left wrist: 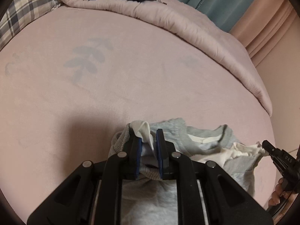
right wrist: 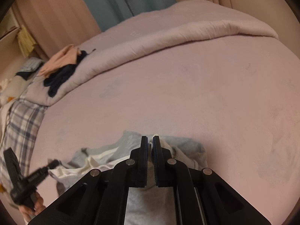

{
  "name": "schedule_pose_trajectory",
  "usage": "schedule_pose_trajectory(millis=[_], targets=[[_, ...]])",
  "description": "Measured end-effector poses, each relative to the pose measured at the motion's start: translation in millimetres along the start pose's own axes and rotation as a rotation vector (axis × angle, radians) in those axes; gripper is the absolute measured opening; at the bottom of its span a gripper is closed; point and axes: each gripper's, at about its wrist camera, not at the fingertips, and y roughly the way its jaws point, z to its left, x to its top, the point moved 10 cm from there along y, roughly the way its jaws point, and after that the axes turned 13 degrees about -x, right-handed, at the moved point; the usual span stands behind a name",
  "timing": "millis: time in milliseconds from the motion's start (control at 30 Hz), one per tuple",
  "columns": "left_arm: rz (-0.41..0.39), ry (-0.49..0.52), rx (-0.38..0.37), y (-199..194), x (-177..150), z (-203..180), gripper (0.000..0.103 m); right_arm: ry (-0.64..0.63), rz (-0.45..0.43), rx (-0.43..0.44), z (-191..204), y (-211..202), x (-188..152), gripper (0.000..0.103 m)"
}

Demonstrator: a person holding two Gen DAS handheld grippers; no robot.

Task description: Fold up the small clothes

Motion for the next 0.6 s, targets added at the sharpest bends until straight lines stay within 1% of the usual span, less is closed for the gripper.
schedule_pose_trajectory(millis=[67,167,267,333,367,400,433,467,500,533,567,600], targets=[[-0.004,-0.015,-0.007,5,0,2,0.016,-0.014,0.016,-0.037,1,11,-1,0.007],[0.007,-0.039,-0.005,7,0,5,0.016,-0.006,0.047,-0.043,3,24,-4,0.007],[0.018,-0.033,-0.001,3,-1,3,0.016,-0.007,0.051,-0.051,4,30,-7,0.007],[0.034,-0.028,0.015,-6,-2,0,0.027,-0.003,0.063,-0.055,3,31,-8,0.007],[0.028,-0.017,-0.006,-15,-2,-5,0.046,0.002,0.076,-0.054,3,30,-9,0.007],[0.006,-0.008,-0.033,-26,-1,-11,0.058,0.000,0.072,-0.047,4,24,-8,0.009],[-0.017,-0.007,-0.043,-34,0,-12,0.074,-0.011,0.068,-0.044,6,22,-5,0.011],[-0.042,-0.005,-0.037,-46,-1,-14,0.083,-0.028,0.054,-0.049,7,16,-3,0.018],[-0.058,-0.002,-0.028,-56,-1,-15,0.084,-0.042,0.039,-0.055,7,9,-2,0.031],[-0.070,0.006,-0.024,-65,-1,-16,0.084,-0.048,0.020,-0.049,7,-1,-1,0.040],[-0.081,0.016,-0.030,-74,-3,-17,0.085,-0.047,0.003,-0.036,7,-9,-1,0.053],[-0.090,0.020,-0.037,-81,-6,-17,0.087,-0.048,-0.011,-0.026,8,-17,-2,0.062]])
